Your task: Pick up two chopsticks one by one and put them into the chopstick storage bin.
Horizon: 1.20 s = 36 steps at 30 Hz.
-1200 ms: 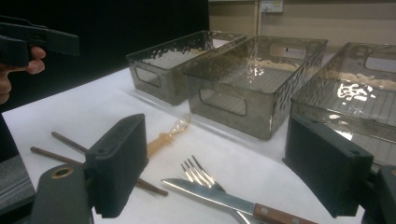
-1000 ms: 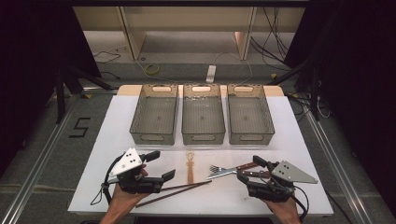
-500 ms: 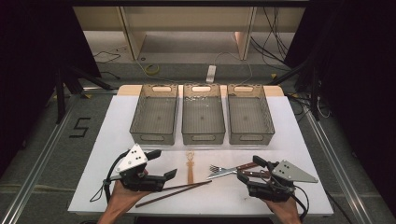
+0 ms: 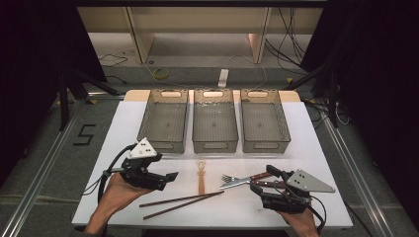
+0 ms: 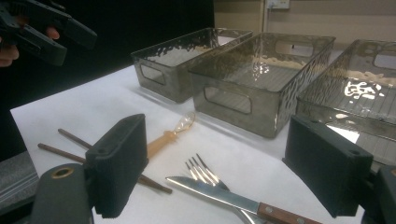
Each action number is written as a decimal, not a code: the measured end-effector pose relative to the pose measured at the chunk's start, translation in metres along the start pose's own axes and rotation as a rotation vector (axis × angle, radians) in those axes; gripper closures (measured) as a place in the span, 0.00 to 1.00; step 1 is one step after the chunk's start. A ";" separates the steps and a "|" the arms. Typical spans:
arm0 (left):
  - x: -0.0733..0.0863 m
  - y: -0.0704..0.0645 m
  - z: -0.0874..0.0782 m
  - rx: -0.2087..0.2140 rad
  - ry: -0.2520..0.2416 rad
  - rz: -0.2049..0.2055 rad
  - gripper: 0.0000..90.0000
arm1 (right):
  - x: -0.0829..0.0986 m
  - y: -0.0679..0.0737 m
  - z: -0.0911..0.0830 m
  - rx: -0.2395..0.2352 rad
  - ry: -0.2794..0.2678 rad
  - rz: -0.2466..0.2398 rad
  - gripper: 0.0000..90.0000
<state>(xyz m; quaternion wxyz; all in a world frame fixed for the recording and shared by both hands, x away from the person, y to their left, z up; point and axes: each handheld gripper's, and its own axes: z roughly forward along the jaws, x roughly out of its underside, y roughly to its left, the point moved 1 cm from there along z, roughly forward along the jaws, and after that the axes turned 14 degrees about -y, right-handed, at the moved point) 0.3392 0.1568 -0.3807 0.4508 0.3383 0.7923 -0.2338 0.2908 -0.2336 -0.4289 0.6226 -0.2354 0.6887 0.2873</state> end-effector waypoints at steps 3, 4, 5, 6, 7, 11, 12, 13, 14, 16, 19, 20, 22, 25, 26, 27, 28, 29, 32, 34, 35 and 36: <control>0.001 -0.003 0.010 0.031 0.097 0.006 0.24 | 0.000 0.001 0.000 -0.006 0.003 0.003 0.24; 0.002 -0.004 0.013 0.031 0.121 0.011 0.24 | 0.000 0.001 0.000 -0.012 0.005 0.003 0.24; 0.002 -0.005 0.016 0.036 0.141 0.018 0.25 | 0.000 0.001 0.001 -0.015 0.006 0.004 0.24; 0.003 -0.005 0.019 0.042 0.159 0.025 0.27 | 0.000 0.001 0.001 -0.018 0.006 0.003 0.24; 0.004 -0.006 0.021 0.044 0.170 0.035 0.29 | 0.000 0.002 0.001 -0.024 0.006 0.006 0.24; 0.013 -0.008 0.035 0.088 0.261 0.067 0.32 | 0.001 0.002 0.001 -0.031 0.016 0.006 0.24; 0.015 -0.009 0.037 0.101 0.282 0.080 0.32 | 0.001 0.002 0.001 -0.031 0.016 0.006 0.24; 0.017 -0.008 0.039 0.110 0.305 0.094 0.33 | 0.001 0.002 0.002 -0.031 0.018 0.009 0.24; 0.019 -0.008 0.040 0.114 0.319 0.106 0.34 | 0.001 0.002 0.002 -0.031 0.018 0.008 0.24; 0.025 -0.007 0.044 0.109 0.359 0.130 0.39 | 0.001 0.002 0.002 -0.032 0.021 0.010 0.24; 0.032 -0.007 0.048 0.130 0.412 0.150 0.43 | 0.001 0.002 0.002 -0.033 0.023 0.008 0.24; 0.034 -0.007 0.049 0.136 0.422 0.162 0.45 | 0.001 0.002 0.002 -0.034 0.025 0.009 0.24; 0.038 -0.008 0.051 0.147 0.437 0.165 0.48 | 0.001 0.003 0.003 -0.041 0.030 0.009 0.24; 0.044 -0.009 0.054 0.166 0.467 0.179 0.49 | 0.002 0.002 0.003 -0.043 0.032 0.014 0.24; 0.046 -0.010 0.055 0.167 0.479 0.188 0.51 | 0.002 0.002 0.004 -0.045 0.036 0.015 0.24; 0.048 -0.010 0.056 0.167 0.488 0.194 0.52 | 0.002 0.003 0.004 -0.046 0.038 0.014 0.24; 0.049 -0.011 0.057 0.165 0.495 0.200 0.52 | 0.002 0.003 0.004 -0.046 0.038 0.014 0.24; 0.050 -0.012 0.057 0.167 0.499 0.203 0.53 | 0.002 0.003 0.003 -0.047 0.039 0.014 0.24; 0.052 -0.011 0.058 0.178 0.508 0.215 0.58 | 0.002 0.003 0.004 -0.049 0.041 0.014 0.24; 0.054 -0.011 0.058 0.180 0.521 0.227 0.60 | 0.002 0.003 0.004 -0.051 0.042 0.013 0.24; 0.054 -0.010 0.058 0.182 0.523 0.233 0.61 | 0.002 0.003 0.004 -0.051 0.043 0.013 0.24; 0.055 -0.011 0.059 0.185 0.530 0.234 0.61 | 0.002 0.003 0.004 -0.051 0.043 0.013 0.24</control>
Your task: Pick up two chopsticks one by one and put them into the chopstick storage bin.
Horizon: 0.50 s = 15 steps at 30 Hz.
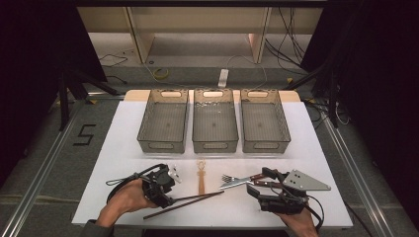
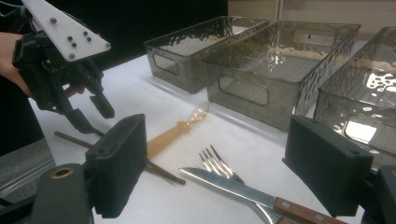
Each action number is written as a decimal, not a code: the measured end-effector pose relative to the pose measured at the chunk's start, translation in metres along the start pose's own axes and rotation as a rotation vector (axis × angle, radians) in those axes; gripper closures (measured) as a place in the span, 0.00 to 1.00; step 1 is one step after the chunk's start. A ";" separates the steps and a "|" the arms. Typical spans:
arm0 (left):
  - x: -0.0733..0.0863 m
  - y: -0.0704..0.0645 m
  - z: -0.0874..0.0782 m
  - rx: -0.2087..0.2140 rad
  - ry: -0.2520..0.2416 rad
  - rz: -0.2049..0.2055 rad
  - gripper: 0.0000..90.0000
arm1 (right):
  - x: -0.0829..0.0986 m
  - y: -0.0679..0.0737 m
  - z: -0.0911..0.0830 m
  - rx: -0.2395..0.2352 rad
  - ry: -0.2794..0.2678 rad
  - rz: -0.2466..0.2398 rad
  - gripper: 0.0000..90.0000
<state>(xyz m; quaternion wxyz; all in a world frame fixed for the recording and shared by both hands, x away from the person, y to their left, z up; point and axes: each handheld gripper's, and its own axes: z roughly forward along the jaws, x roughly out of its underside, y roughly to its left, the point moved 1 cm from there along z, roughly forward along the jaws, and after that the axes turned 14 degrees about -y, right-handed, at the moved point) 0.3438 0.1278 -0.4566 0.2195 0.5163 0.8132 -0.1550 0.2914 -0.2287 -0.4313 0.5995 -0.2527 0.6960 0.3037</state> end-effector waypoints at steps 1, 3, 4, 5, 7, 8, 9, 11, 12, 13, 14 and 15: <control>0.000 0.000 0.001 0.002 0.006 0.003 0.63 | 0.000 0.000 0.000 -0.002 0.001 0.001 0.24; 0.001 0.000 0.004 0.009 0.020 0.005 0.64 | 0.000 0.000 0.000 -0.003 0.002 0.001 0.24; 0.001 0.001 0.005 0.010 0.025 0.009 0.65 | 0.000 0.000 0.000 -0.003 0.000 0.002 0.24; 0.001 0.001 0.006 0.016 0.031 0.018 0.66 | 0.000 0.000 0.000 -0.003 0.000 0.002 0.24; 0.001 0.000 0.006 0.021 0.037 0.026 0.68 | 0.000 0.000 0.000 0.000 0.001 0.002 0.24; 0.001 0.000 0.007 0.019 0.037 0.028 0.69 | 0.000 0.000 0.000 0.001 0.000 0.003 0.24; 0.001 0.000 0.007 0.017 0.044 0.040 0.71 | 0.000 0.000 0.000 0.001 0.000 0.005 0.24; 0.001 0.000 0.009 0.019 0.051 0.052 0.72 | 0.000 0.000 0.000 0.000 0.001 0.002 0.24; 0.001 0.000 0.009 0.021 0.055 0.059 0.73 | 0.000 0.000 0.000 -0.001 0.002 0.001 0.24; 0.001 0.000 0.010 0.024 0.053 0.059 0.74 | 0.000 0.000 0.000 -0.002 0.002 0.002 0.24; 0.001 -0.001 0.011 0.019 0.053 0.055 0.75 | 0.000 0.000 0.000 -0.002 0.001 0.004 0.24; 0.001 -0.001 0.012 0.022 0.062 0.061 0.75 | 0.000 0.000 0.000 -0.002 0.001 0.004 0.24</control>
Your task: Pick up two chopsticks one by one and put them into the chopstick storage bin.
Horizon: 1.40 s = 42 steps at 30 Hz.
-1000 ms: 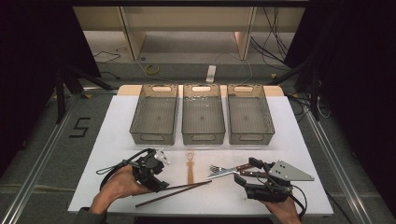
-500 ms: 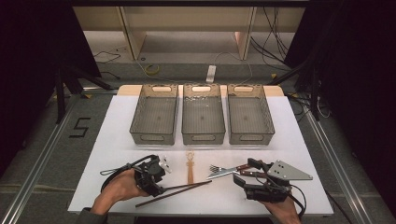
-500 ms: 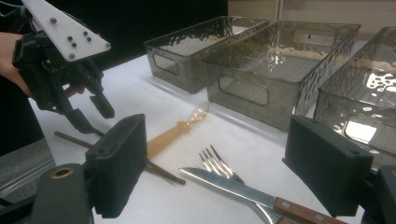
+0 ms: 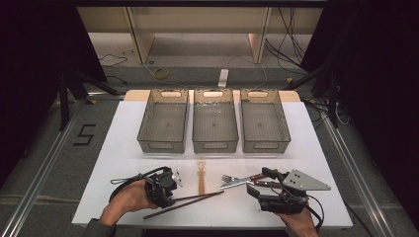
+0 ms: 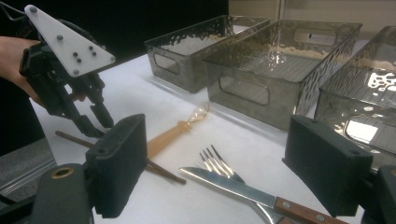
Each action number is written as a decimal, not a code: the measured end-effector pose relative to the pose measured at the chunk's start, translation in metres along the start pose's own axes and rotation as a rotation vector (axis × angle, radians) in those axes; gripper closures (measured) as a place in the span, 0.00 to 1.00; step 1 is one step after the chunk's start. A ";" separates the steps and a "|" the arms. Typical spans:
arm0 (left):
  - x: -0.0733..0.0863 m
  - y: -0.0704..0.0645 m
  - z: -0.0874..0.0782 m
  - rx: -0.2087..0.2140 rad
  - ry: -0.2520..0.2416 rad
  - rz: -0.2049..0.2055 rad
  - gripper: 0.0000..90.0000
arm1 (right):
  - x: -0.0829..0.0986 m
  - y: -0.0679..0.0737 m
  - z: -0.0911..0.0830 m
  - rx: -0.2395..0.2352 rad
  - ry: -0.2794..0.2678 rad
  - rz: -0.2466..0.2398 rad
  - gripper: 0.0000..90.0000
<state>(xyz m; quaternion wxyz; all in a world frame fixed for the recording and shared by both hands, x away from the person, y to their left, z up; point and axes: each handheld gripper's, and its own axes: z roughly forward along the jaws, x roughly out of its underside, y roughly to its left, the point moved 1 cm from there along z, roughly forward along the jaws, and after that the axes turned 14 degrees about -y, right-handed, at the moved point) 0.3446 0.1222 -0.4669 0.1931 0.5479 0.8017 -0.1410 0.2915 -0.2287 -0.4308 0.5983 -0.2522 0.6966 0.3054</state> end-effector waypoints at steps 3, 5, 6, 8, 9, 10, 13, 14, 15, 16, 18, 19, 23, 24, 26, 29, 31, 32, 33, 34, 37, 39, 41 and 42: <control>0.000 0.000 0.002 -0.005 0.018 0.016 0.77 | 0.000 0.000 0.000 0.001 0.000 0.001 0.24; -0.001 0.000 0.003 -0.002 0.025 0.019 0.78 | 0.000 0.000 0.000 0.000 0.002 -0.002 0.24; -0.001 0.000 0.004 -0.001 0.024 0.020 0.78 | 0.000 0.000 0.000 0.000 0.002 -0.002 0.24; -0.001 -0.001 0.004 -0.003 0.022 0.020 0.80 | 0.000 0.000 0.000 0.000 0.002 -0.001 0.24; -0.001 -0.001 0.004 -0.002 0.021 0.021 0.83 | 0.000 -0.001 0.000 0.000 0.003 0.000 0.24; -0.001 0.000 0.004 0.004 0.029 0.033 0.83 | 0.000 -0.001 0.000 0.000 0.003 0.000 0.24; -0.001 0.000 0.004 0.015 0.029 0.046 0.85 | 0.000 -0.001 0.000 0.002 0.008 -0.006 0.25; -0.001 0.000 0.004 0.018 0.029 0.050 0.85 | 0.000 -0.001 0.000 0.002 0.008 -0.006 0.25; -0.001 0.000 0.004 0.020 0.028 0.055 0.87 | 0.000 -0.001 0.000 0.001 0.009 -0.008 0.25; -0.001 -0.001 0.005 0.020 0.026 0.061 0.88 | 0.000 -0.001 0.000 0.002 0.009 -0.008 0.25; -0.002 -0.001 0.005 0.025 0.029 0.080 0.89 | 0.000 -0.001 0.000 0.003 0.008 -0.007 0.25; -0.002 -0.001 0.004 0.025 0.028 0.083 0.90 | 0.000 -0.001 0.000 0.003 0.009 -0.006 0.25; -0.001 -0.002 0.004 0.032 0.022 0.111 0.92 | 0.000 -0.001 0.000 -0.001 0.011 -0.007 0.25; -0.001 -0.003 0.004 0.030 0.020 0.125 0.92 | 0.000 -0.001 0.000 -0.001 0.011 -0.007 0.25; -0.001 -0.004 0.004 0.030 0.017 0.140 0.93 | 0.000 -0.001 0.000 0.001 0.013 -0.011 0.25; 0.000 -0.005 0.004 0.040 0.010 0.150 0.94 | 0.000 -0.001 0.000 -0.002 0.013 -0.013 0.25; -0.001 -0.006 0.003 0.044 0.009 0.152 0.94 | 0.000 -0.001 0.000 -0.002 0.010 -0.012 0.25; -0.001 -0.007 0.003 0.043 0.010 0.156 0.94 | 0.000 -0.001 0.000 -0.002 0.010 -0.012 0.25; -0.002 -0.007 0.001 0.039 0.005 0.158 0.94 | 0.000 -0.001 0.000 -0.005 0.008 -0.015 0.25; -0.003 -0.007 0.000 0.037 0.001 0.154 0.94 | 0.000 -0.001 0.000 -0.005 0.008 -0.015 0.25; -0.003 -0.007 -0.005 0.032 -0.017 0.149 0.94 | 0.000 0.000 0.000 -0.009 0.008 -0.018 0.25; -0.004 -0.007 -0.009 0.023 -0.041 0.144 0.94 | 0.000 0.001 0.000 -0.013 0.008 -0.020 0.25; -0.006 -0.006 -0.014 0.018 -0.071 0.126 0.94 | 0.000 0.001 0.000 -0.012 0.008 -0.020 0.25; -0.007 -0.006 -0.016 0.019 -0.089 0.113 0.94 | 0.000 0.000 0.000 -0.009 0.008 -0.023 0.25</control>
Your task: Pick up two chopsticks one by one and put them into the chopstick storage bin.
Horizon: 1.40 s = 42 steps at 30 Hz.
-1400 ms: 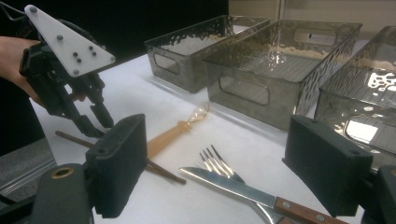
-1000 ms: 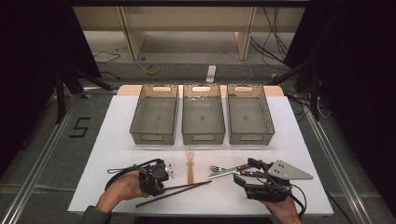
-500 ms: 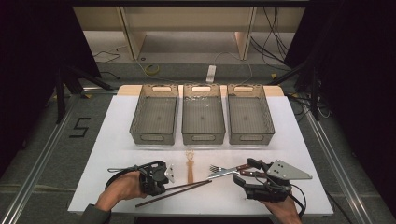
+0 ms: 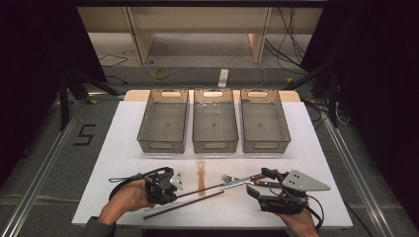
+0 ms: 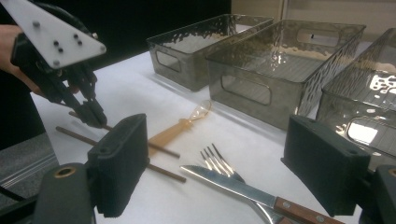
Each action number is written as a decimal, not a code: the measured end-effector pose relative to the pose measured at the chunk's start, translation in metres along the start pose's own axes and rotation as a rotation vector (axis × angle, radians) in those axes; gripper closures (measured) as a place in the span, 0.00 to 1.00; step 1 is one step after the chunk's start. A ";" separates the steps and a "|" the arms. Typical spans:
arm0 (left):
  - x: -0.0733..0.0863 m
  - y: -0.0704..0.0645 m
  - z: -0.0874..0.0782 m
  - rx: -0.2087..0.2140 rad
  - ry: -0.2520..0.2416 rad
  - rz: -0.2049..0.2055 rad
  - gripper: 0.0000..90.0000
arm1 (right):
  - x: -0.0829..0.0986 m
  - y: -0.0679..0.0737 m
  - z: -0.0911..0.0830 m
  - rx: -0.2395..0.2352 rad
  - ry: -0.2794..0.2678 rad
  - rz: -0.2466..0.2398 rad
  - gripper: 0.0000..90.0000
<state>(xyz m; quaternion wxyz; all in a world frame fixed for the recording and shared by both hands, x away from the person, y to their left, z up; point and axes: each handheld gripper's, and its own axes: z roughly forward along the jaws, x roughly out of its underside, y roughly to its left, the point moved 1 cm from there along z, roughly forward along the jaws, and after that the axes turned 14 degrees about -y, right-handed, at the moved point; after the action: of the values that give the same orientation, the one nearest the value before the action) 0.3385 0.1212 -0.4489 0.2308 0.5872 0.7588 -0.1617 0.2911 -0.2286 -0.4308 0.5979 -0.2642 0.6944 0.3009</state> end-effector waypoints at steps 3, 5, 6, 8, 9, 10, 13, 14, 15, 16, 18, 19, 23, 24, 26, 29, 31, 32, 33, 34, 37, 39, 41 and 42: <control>-0.002 0.002 -0.005 -0.009 -0.062 -0.030 0.94 | 0.000 0.000 0.000 0.001 -0.007 0.002 0.25; -0.004 0.004 -0.008 -0.009 -0.098 -0.063 0.94 | 0.000 0.000 -0.001 0.003 -0.009 0.002 0.25; -0.004 0.005 -0.009 -0.009 -0.113 -0.079 0.94 | -0.001 -0.001 -0.001 0.006 -0.011 0.000 0.25; -0.005 0.008 -0.012 -0.015 -0.148 -0.116 0.94 | -0.001 -0.001 -0.001 0.007 -0.011 0.000 0.25; -0.005 0.009 -0.013 -0.021 -0.163 -0.129 0.94 | -0.001 -0.001 -0.001 0.009 -0.012 0.000 0.25; -0.006 0.011 -0.014 -0.030 -0.181 -0.150 0.94 | -0.001 -0.001 -0.001 0.009 -0.014 -0.002 0.25; -0.006 0.015 -0.019 -0.052 -0.231 -0.194 0.94 | -0.001 -0.001 -0.001 0.013 -0.017 -0.002 0.25; -0.006 0.016 -0.020 -0.060 -0.251 -0.207 0.94 | -0.001 -0.001 -0.002 0.017 -0.019 0.000 0.25; -0.007 0.017 -0.022 -0.065 -0.271 -0.219 0.94 | -0.001 -0.002 -0.002 0.019 -0.020 0.002 0.25; -0.007 0.018 -0.024 -0.071 -0.286 -0.230 0.94 | -0.001 -0.002 -0.002 0.021 -0.022 0.002 0.25; -0.008 0.020 -0.027 -0.092 -0.314 -0.254 0.94 | -0.001 -0.003 -0.003 0.023 -0.027 0.005 0.25; -0.008 0.021 -0.029 -0.103 -0.321 -0.262 0.94 | -0.001 -0.003 -0.003 0.023 -0.027 0.005 0.25; -0.010 0.025 -0.034 -0.139 -0.354 -0.297 0.94 | -0.001 -0.003 -0.003 0.024 -0.028 0.005 0.25; -0.010 0.026 -0.035 -0.141 -0.362 -0.308 0.94 | -0.001 -0.003 -0.003 0.024 -0.029 0.005 0.25; -0.012 0.028 -0.037 -0.148 -0.371 -0.317 0.94 | -0.001 -0.003 -0.002 0.023 -0.029 0.005 0.25; -0.016 0.033 -0.041 -0.170 -0.382 -0.322 0.94 | -0.001 -0.003 -0.003 0.024 -0.030 0.005 0.25; -0.019 0.037 -0.046 -0.182 -0.392 -0.322 0.94 | -0.001 -0.003 -0.003 0.025 -0.030 0.005 0.25; -0.020 0.039 -0.048 -0.187 -0.400 -0.327 0.94 | -0.001 -0.003 -0.003 0.024 -0.030 0.006 0.25; -0.021 0.041 -0.050 -0.193 -0.402 -0.327 0.94 | -0.001 -0.004 -0.003 0.025 -0.030 0.004 0.25; -0.023 0.043 -0.051 -0.198 -0.408 -0.328 0.94 | -0.001 -0.004 -0.003 0.025 -0.028 0.005 0.25; -0.026 0.048 -0.056 -0.217 -0.426 -0.337 0.94 | -0.001 -0.004 -0.003 0.026 -0.033 0.008 0.25; -0.027 0.052 -0.060 -0.221 -0.445 -0.346 0.94 | -0.001 -0.004 -0.004 0.029 -0.042 0.004 0.25; -0.028 0.056 -0.063 -0.224 -0.458 -0.353 0.94 | -0.001 -0.004 -0.004 0.035 -0.044 0.005 0.25; -0.028 0.058 -0.065 -0.230 -0.464 -0.359 0.94 | -0.001 -0.004 -0.004 0.036 -0.043 0.006 0.25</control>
<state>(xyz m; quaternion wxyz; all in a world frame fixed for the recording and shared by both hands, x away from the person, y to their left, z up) 0.3903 0.1465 -0.3778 0.4306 0.3614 0.7907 -0.2425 0.2914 -0.2347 -0.4294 0.6164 -0.2449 0.6875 0.2957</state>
